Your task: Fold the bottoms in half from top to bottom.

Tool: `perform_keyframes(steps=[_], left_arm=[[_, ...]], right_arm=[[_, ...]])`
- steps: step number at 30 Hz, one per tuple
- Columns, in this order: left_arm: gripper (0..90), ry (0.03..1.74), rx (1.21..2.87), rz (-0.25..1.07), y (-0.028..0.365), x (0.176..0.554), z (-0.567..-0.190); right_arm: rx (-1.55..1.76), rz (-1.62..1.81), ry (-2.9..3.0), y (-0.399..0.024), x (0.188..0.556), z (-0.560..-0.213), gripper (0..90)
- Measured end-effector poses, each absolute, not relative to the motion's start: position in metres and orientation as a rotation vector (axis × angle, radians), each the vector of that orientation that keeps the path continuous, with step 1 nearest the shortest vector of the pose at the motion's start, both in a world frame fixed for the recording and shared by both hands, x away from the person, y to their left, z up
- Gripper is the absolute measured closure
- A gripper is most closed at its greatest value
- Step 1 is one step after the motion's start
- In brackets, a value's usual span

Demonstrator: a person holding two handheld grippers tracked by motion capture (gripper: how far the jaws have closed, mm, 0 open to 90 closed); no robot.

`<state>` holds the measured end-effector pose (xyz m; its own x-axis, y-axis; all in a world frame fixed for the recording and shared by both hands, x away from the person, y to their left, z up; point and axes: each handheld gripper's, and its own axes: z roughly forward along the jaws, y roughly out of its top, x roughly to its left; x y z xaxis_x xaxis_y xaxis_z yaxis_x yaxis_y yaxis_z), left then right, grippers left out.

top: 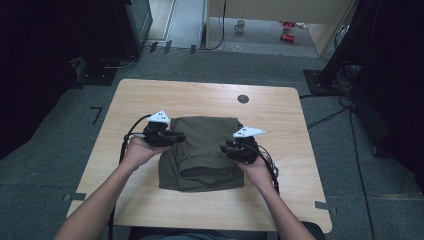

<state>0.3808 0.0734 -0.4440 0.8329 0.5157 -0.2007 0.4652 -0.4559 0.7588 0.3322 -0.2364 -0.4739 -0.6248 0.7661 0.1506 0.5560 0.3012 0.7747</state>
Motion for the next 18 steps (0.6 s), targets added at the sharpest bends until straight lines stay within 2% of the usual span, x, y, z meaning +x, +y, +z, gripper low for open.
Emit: perform_keyframes(steps=[6, 11, 18], left_arm=[[77.3, 0.702, 2.123, 0.091, 0.069, 0.359, -0.445], [75.6, 0.647, 2.123, 0.055, 0.061, 0.334, -0.445], [74.4, 0.573, 2.254, -0.009, 0.046, 0.307, -0.471]], right_arm=[[1.180, 1.232, 2.326, -0.236, 0.315, -0.474, 67.2], [1.171, 1.250, 2.350, -0.233, 0.300, -0.475, 65.8], [1.142, 1.222, 2.399, -0.227, 0.285, -0.484, 67.4]])
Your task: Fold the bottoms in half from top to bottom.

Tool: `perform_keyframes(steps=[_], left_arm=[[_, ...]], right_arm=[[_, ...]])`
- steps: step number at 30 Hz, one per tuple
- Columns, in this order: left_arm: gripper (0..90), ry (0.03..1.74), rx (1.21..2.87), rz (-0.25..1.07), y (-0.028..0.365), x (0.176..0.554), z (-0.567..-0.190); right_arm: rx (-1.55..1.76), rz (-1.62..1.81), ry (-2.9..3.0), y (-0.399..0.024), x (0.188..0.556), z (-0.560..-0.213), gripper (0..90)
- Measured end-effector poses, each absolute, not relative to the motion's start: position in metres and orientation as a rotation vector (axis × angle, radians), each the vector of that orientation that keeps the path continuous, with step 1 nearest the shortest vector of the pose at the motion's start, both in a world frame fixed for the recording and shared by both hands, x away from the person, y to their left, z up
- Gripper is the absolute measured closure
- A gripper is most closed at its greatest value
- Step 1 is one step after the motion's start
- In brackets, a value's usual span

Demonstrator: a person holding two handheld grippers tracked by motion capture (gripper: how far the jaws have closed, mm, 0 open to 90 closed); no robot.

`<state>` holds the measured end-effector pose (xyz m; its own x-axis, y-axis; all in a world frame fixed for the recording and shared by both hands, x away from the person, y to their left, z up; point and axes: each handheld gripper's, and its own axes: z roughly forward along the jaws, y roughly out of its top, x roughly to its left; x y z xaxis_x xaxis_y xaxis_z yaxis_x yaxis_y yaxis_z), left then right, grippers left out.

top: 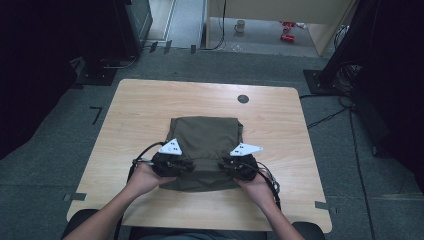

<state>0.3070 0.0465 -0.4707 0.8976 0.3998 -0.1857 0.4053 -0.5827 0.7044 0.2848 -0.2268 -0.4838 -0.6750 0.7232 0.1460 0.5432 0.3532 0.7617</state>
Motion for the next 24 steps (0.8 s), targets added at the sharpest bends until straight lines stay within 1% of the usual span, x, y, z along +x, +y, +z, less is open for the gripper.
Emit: perform_keyframes(steps=[2, 5, 10, 17, 22, 24], left_arm=[[72.6, 0.590, 2.254, -0.041, 0.047, 0.307, -0.476], [73.3, 0.606, 2.268, -0.044, 0.048, 0.308, -0.483], [78.5, 0.631, 2.257, -0.028, 0.048, 0.314, -0.492], [79.1, 0.691, 2.210, 0.024, 0.048, 0.330, -0.495], [78.9, 0.720, 2.196, 0.037, 0.047, 0.339, -0.497], [76.1, 0.736, 2.188, 0.041, 0.046, 0.340, -0.496]], right_arm=[[1.137, 1.217, 2.415, -0.226, 0.283, -0.487, 66.7], [1.063, 1.164, 2.431, -0.224, 0.277, -0.492, 67.0], [0.974, 1.078, 2.431, -0.217, 0.275, -0.499, 68.4], [1.007, 1.119, 2.396, -0.219, 0.296, -0.503, 69.2], [1.031, 1.146, 2.378, -0.221, 0.313, -0.505, 70.0], [1.042, 1.161, 2.371, -0.222, 0.319, -0.505, 69.9]])
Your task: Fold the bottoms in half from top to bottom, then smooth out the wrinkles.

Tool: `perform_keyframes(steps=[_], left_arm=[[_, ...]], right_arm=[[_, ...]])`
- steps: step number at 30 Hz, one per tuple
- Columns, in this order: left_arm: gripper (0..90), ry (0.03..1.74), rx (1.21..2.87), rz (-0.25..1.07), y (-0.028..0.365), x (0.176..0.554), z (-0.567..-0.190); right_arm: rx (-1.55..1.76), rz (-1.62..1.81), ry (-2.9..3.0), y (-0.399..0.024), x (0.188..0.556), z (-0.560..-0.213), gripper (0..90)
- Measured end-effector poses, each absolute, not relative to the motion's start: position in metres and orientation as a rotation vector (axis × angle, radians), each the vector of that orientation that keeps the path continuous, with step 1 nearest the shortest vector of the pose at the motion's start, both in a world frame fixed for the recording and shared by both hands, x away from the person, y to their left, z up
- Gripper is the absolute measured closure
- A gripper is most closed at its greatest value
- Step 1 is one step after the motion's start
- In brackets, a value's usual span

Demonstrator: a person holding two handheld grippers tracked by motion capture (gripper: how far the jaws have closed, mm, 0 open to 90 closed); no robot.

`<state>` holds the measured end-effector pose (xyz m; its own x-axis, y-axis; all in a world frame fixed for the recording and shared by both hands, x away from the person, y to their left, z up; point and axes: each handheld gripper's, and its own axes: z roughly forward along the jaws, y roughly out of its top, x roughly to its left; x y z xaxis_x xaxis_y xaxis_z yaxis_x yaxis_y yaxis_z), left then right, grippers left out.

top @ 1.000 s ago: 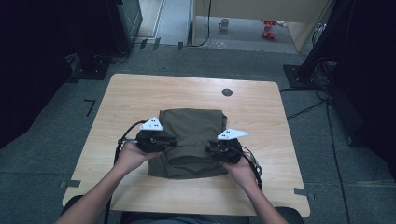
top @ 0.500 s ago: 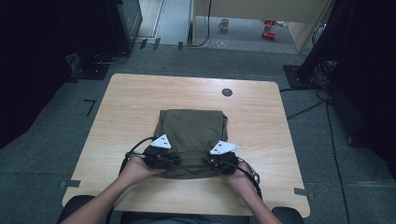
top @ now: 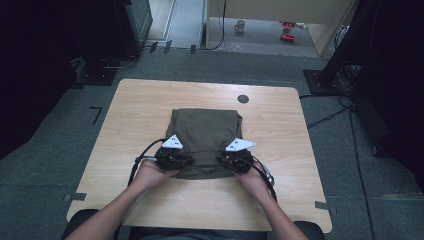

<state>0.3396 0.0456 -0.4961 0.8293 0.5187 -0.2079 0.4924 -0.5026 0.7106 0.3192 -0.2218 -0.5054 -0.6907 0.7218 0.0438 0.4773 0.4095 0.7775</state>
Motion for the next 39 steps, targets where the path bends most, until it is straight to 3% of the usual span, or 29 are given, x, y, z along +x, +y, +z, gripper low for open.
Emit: perform_keyframes(steps=[2, 8, 14, 26, 39], left_arm=[[72.4, 0.721, 2.189, 0.045, 0.045, 0.338, -0.495], [57.6, 0.730, 2.159, 0.004, 0.048, 0.334, -0.479], [44.3, 0.684, 2.101, 0.095, 0.063, 0.327, -0.460], [36.9, 0.757, 2.047, 0.194, 0.113, 0.345, -0.454], [34.3, 0.832, 2.059, 0.231, 0.139, 0.359, -0.468]], right_arm=[[1.049, 1.183, 2.360, -0.223, 0.321, -0.506, 68.8], [1.091, 1.283, 2.355, -0.226, 0.319, -0.499, 53.4], [1.171, 1.310, 2.265, -0.239, 0.318, -0.482, 47.1], [1.233, 1.311, 2.166, -0.276, 0.322, -0.474, 41.8], [1.284, 1.270, 2.128, -0.301, 0.325, -0.477, 39.2]])
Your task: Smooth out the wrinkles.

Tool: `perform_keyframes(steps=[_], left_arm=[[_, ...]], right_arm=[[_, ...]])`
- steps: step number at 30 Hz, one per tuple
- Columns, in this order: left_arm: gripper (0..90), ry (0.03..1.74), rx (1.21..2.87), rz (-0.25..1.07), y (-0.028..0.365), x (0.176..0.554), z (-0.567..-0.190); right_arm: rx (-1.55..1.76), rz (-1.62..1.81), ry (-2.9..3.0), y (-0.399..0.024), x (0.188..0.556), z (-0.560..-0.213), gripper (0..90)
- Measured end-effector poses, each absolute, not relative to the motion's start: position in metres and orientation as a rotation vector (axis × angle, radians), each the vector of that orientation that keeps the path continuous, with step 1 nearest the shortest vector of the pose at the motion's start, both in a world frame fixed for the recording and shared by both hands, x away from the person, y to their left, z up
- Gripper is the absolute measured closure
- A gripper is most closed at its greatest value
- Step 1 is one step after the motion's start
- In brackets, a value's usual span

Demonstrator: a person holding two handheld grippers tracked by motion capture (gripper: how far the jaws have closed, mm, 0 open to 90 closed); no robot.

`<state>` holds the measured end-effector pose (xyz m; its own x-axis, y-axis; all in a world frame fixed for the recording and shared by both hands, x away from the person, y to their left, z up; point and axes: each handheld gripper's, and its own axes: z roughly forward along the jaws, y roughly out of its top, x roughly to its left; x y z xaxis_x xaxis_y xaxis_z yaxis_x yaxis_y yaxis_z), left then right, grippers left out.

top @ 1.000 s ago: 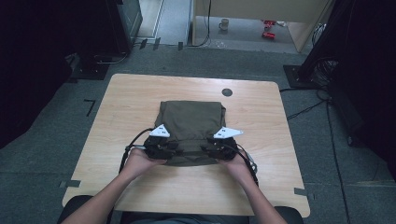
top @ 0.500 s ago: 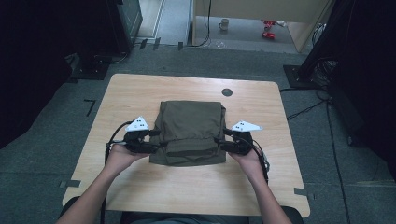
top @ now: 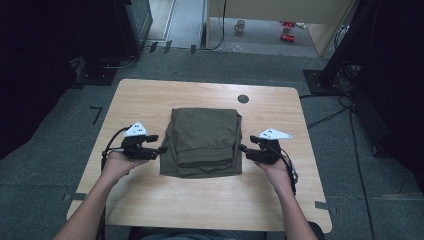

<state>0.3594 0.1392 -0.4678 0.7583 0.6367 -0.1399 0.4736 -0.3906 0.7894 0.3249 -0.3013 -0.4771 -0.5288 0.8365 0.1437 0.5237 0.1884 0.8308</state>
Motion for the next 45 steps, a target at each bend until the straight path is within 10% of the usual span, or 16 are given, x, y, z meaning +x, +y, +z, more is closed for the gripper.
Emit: perform_keyframes(steps=[45], left_arm=[[33.7, 1.010, 2.083, 0.398, 0.201, 0.395, -0.516]], right_arm=[[1.448, 1.015, 2.064, -0.367, 0.366, -0.523, 37.1]])
